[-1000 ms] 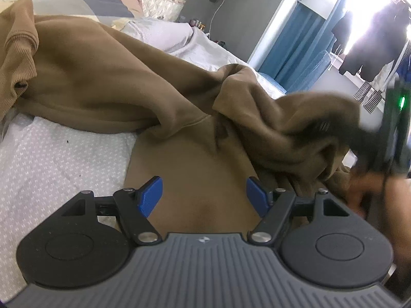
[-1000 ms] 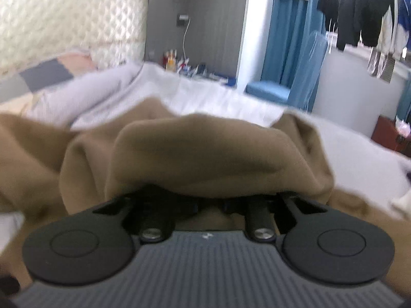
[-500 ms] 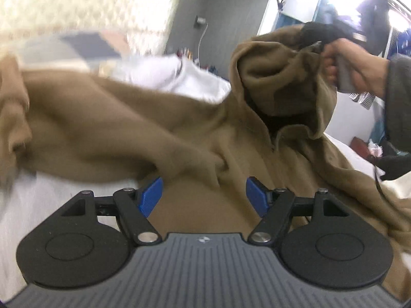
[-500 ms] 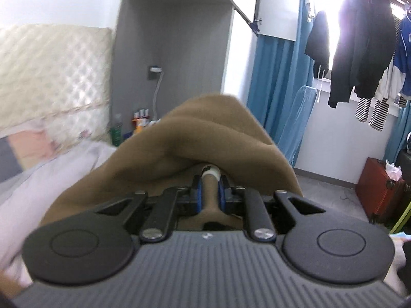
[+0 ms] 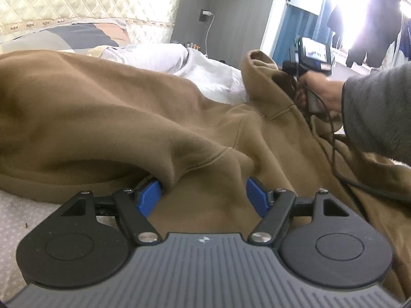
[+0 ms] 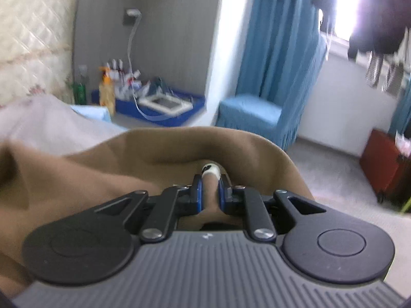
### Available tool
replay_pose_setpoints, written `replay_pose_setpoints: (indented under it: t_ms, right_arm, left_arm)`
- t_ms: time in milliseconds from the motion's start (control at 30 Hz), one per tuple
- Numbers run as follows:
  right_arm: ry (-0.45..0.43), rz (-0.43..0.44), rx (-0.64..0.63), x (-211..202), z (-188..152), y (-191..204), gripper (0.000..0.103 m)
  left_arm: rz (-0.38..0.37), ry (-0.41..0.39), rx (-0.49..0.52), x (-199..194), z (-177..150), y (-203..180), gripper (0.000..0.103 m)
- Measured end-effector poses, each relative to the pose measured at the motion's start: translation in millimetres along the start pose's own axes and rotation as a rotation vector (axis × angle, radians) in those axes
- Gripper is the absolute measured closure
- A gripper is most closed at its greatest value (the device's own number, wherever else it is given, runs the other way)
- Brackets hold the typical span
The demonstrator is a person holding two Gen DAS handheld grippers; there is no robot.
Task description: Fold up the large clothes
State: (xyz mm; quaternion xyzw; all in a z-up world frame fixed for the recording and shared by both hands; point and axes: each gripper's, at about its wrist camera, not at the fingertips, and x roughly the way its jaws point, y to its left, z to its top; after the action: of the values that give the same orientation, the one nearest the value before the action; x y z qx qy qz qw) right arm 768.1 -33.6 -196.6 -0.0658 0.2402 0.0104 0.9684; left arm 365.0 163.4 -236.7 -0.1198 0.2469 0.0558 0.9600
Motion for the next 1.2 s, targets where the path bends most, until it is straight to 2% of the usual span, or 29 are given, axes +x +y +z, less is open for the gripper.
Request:
replay_pose_setpoints:
  t_ms: [67,167,300,367,400,433,500,567,800,967,1200]
  right_arm:
    - [0.016,0.002,0.029,11,-9,-2,0.087]
    - [-0.017,0.03,0.086,5,-15,-8,0.086]
    - [-0.021,0.067,0.122,-19,-7,-15,0.075]
    - [-0.03,0.091,0.112,-38,-2,-16,0.06]
    - [-0.039,0.109,0.103,-50,0,-15,0.041]
    - [-0.049,0.117,0.102,-64,1,-16,0.032]
    - [-0.049,0.134,0.138,-97,0,-17,0.033]
    - [-0.049,0.195,0.16,-136,-6,-18,0.033]
    - [-0.06,0.265,0.102,-269,-45,-36,0.033]
    - [-0.051,0.268,0.07,-357,-80,-60,0.033]
    - [-0.005,0.304,0.047,-464,-137,-95,0.033]
  left_arm:
    - [0.007,-0.01,0.013,1,-1,1,0.027]
    - [0.043,-0.011,0.058,1,-7,-7,0.026]
    - [0.018,-0.019,0.019,1,-3,0,0.026]
    - [0.008,-0.019,0.001,-3,-3,2,0.026]
    - [0.004,-0.016,-0.003,-5,-3,2,0.026]
    - [0.0,-0.01,-0.008,-7,-3,3,0.026]
    - [-0.018,-0.014,-0.018,-17,-5,9,0.026]
    - [-0.015,-0.011,-0.037,-27,-3,15,0.026]
    - [-0.028,-0.043,-0.082,-70,1,28,0.026]
    - [0.01,-0.054,0.008,-93,-5,12,0.026]
    - [-0.017,-0.036,0.002,-132,-6,0,0.026]
